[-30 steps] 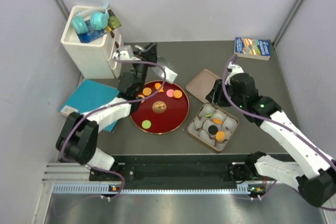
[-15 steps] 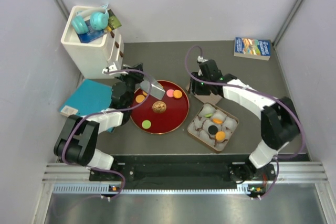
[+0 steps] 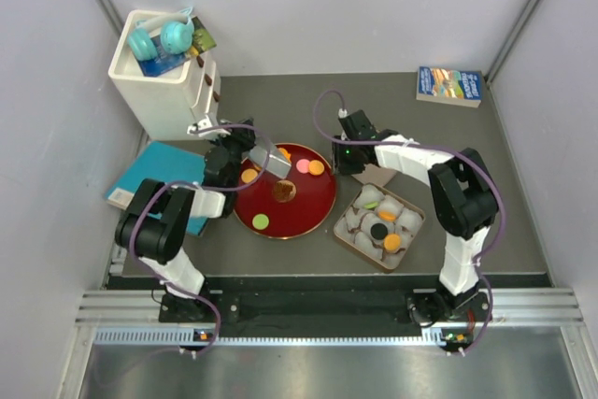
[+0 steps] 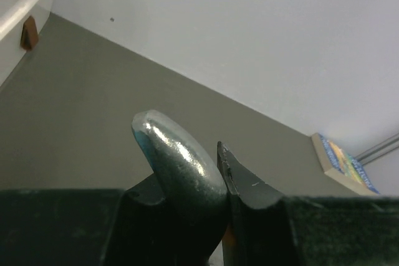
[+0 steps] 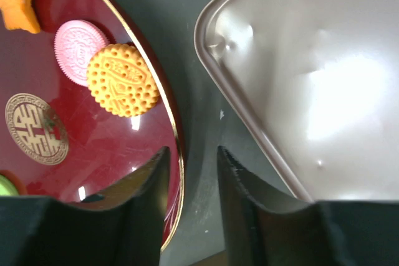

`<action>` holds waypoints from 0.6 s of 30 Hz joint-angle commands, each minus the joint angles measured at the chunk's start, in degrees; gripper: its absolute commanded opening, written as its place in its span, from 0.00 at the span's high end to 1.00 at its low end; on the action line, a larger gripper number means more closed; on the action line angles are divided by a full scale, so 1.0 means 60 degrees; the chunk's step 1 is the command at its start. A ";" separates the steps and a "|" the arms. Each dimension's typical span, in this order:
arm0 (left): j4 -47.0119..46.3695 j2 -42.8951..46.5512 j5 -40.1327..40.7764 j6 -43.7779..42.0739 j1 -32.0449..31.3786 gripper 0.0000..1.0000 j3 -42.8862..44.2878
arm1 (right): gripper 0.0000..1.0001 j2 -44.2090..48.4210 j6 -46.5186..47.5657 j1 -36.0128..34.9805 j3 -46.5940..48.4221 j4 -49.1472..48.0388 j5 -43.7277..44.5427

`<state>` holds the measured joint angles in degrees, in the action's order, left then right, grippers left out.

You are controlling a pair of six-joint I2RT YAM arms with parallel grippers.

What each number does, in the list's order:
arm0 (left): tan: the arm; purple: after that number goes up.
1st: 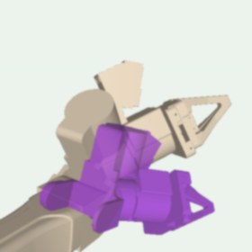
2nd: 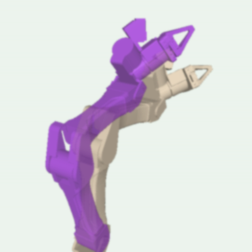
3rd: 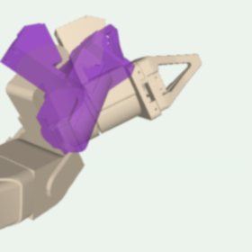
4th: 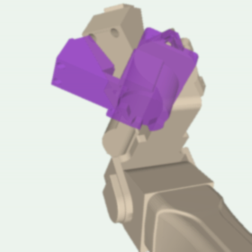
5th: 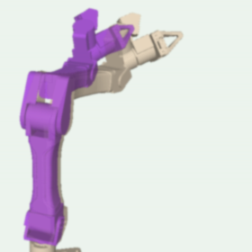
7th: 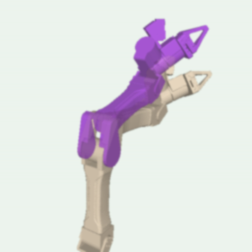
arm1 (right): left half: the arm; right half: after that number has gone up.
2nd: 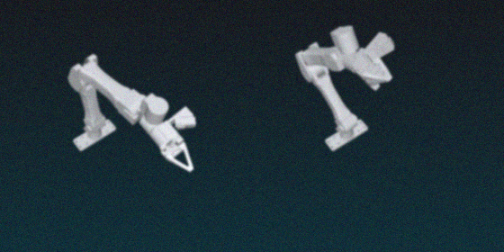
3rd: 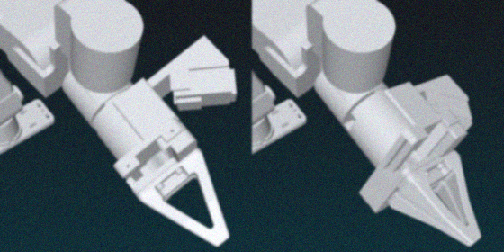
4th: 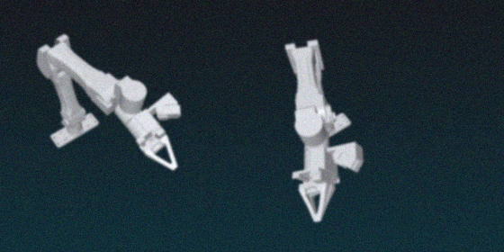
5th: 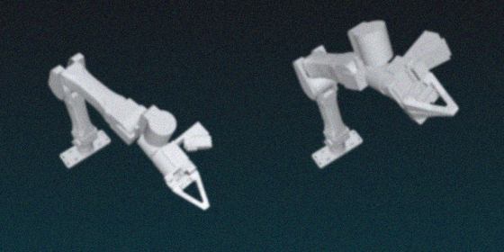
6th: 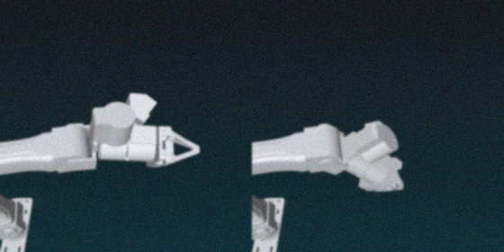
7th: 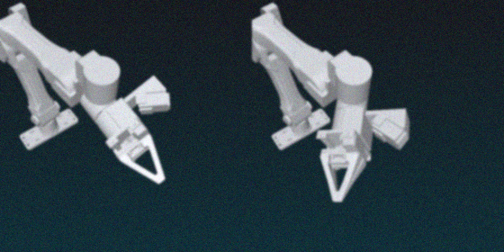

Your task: Pack the cookies

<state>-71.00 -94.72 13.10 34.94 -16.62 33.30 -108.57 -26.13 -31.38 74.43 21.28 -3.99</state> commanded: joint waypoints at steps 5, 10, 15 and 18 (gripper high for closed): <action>-0.2213 -0.1570 -0.0221 0.0095 0.0163 1.00 0.1041 | 0.81 -0.0331 0.0048 -0.0044 0.0192 -0.0602 -0.0258; -0.2565 -0.2201 -0.0308 0.0154 0.0148 1.00 0.1641 | 0.93 -0.0390 0.0078 -0.0044 0.0119 -0.0631 -0.0302; -0.2580 -0.2758 -0.0543 -0.0036 0.0104 1.00 0.2301 | 0.99 -0.0537 0.0078 -0.0030 0.0031 -0.0704 -0.0463; -0.2566 -0.3066 -0.0675 -0.0300 0.0031 1.00 0.2667 | 1.00 -0.0552 0.0063 -0.0030 0.0016 -0.0719 -0.0522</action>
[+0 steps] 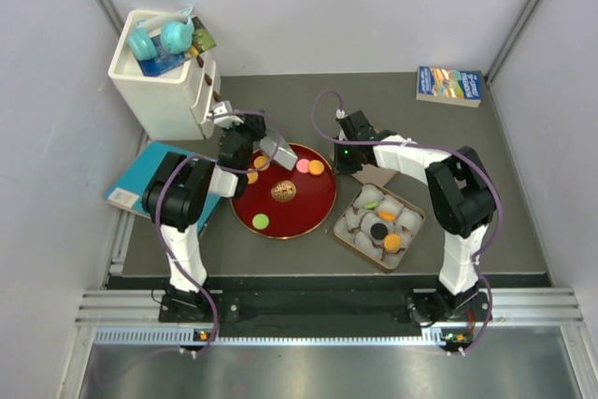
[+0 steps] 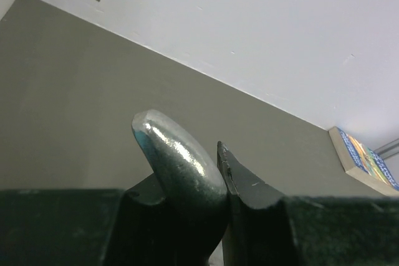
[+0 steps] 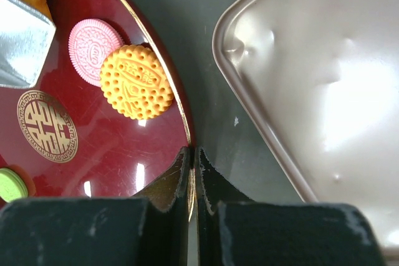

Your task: Pack the cookies

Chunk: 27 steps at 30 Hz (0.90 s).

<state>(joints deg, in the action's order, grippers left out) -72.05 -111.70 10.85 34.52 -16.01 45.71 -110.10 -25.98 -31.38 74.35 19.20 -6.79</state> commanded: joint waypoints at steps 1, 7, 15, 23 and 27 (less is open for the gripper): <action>-0.2405 -0.0337 -0.0329 -0.0260 -0.0085 1.00 0.0773 | 1.00 -0.0297 0.0023 -0.0044 0.0031 -0.0373 -0.0055; -0.2493 -0.1084 -0.0607 -0.0392 -0.0290 1.00 0.1214 | 1.00 -0.0370 0.0023 -0.0030 0.0060 -0.0388 -0.0202; -0.2669 -0.1598 -0.0593 -0.0422 -0.0583 1.00 0.1477 | 1.00 -0.0429 0.0023 -0.0059 0.0046 -0.0402 -0.0334; -0.2537 -0.1569 -0.0652 -0.0451 -0.0964 1.00 0.1478 | 1.00 -0.0429 -0.0035 -0.0059 0.0060 -0.0476 -0.0436; -0.2683 -0.1598 -0.0637 -0.0495 -0.1271 1.00 0.1011 | 1.00 -0.0399 -0.0036 -0.0059 0.0177 -0.0446 -0.0480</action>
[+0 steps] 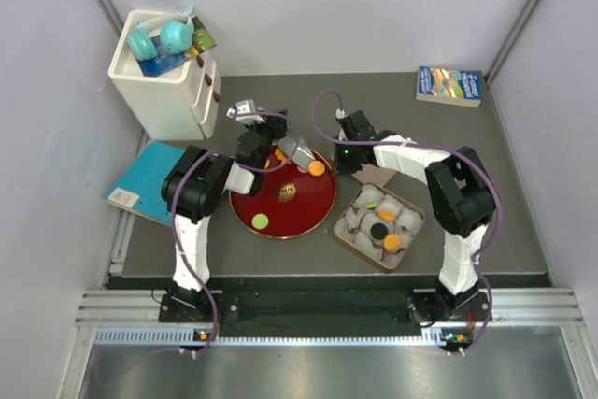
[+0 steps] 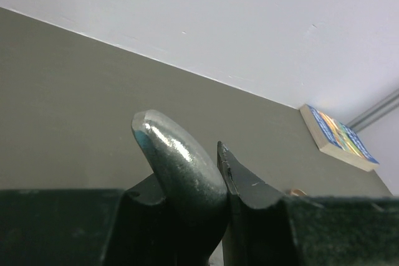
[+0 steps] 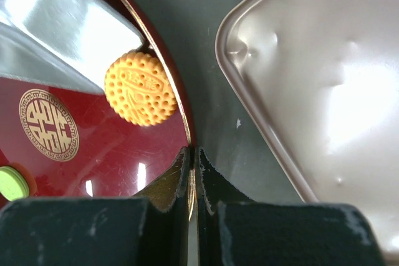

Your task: Pack the cookies

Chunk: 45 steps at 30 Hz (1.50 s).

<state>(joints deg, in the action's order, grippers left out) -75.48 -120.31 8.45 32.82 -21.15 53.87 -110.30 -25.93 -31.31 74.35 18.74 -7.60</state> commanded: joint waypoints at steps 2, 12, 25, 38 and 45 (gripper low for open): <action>-0.2228 -0.0148 -0.0149 -0.0211 -0.0606 1.00 -0.0583 | 1.00 -0.0323 -0.0028 -0.0055 0.0221 -0.0326 -0.0375; -0.2844 -0.0016 0.0028 0.0957 -0.1002 1.00 -0.1638 | 1.00 -0.0396 -0.0116 -0.0070 0.0455 -0.0355 -0.0682; -0.3226 0.0305 0.0291 0.2119 -0.1031 1.00 -0.2166 | 0.79 0.0321 -0.0116 -0.0114 0.0631 0.0084 -0.0375; -0.2115 0.2632 0.0233 0.1591 -0.0636 1.00 -0.2460 | 0.68 0.2794 -0.0439 -0.0114 0.1042 0.0802 0.0167; -0.1074 0.3704 -0.0206 0.1562 -0.1147 1.00 -0.1991 | 0.67 0.4744 -0.0512 -0.0143 0.0457 0.1343 0.0635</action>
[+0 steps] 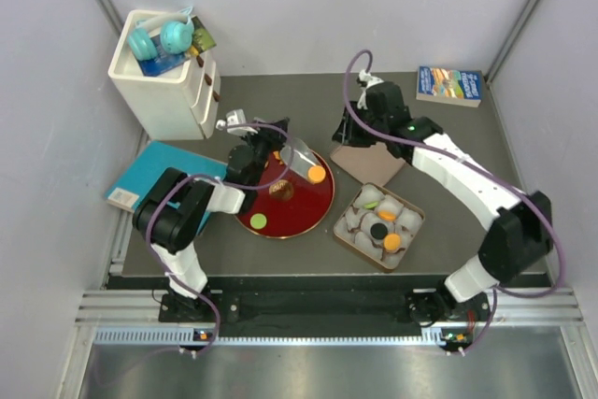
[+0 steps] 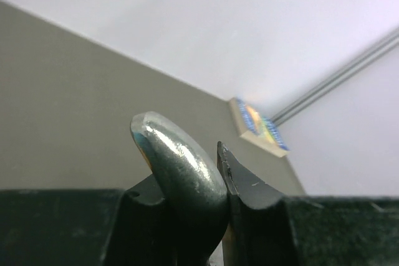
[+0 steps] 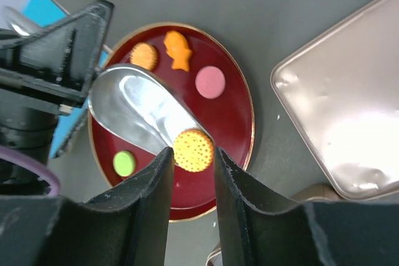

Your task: Pack the cookies

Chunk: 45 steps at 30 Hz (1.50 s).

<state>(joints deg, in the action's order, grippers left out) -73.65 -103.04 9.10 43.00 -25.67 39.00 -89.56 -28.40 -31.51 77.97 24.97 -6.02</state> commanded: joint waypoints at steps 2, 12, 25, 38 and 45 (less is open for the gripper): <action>-0.1115 0.0972 -0.0316 -0.0310 -0.0802 1.00 0.0720 | 0.67 0.1682 -0.0042 -0.0110 -0.0382 0.0612 0.0563; -0.0045 0.0197 -0.0170 -0.0970 -0.2664 1.00 0.2082 | 0.66 0.4100 0.0149 -0.0110 -0.1160 0.1667 0.1443; 0.0585 -0.1968 -0.0169 -0.1396 -0.4129 1.00 0.4426 | 0.65 0.5624 0.0339 -0.0110 -0.0780 0.2678 0.1780; 0.1083 -0.3655 -0.0272 -0.1966 -0.4715 1.00 0.6433 | 0.64 0.5976 0.0398 -0.0096 -0.0252 0.3074 0.1838; 0.1156 -0.4007 -0.0403 -0.2947 -0.5023 1.00 0.6902 | 0.64 0.6210 0.0442 -0.0110 0.0041 0.3294 0.2102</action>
<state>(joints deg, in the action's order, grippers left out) -64.23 -126.82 8.12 30.39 -54.54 77.23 -54.11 -26.57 -31.73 75.02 44.36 4.91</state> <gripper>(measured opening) 0.260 0.359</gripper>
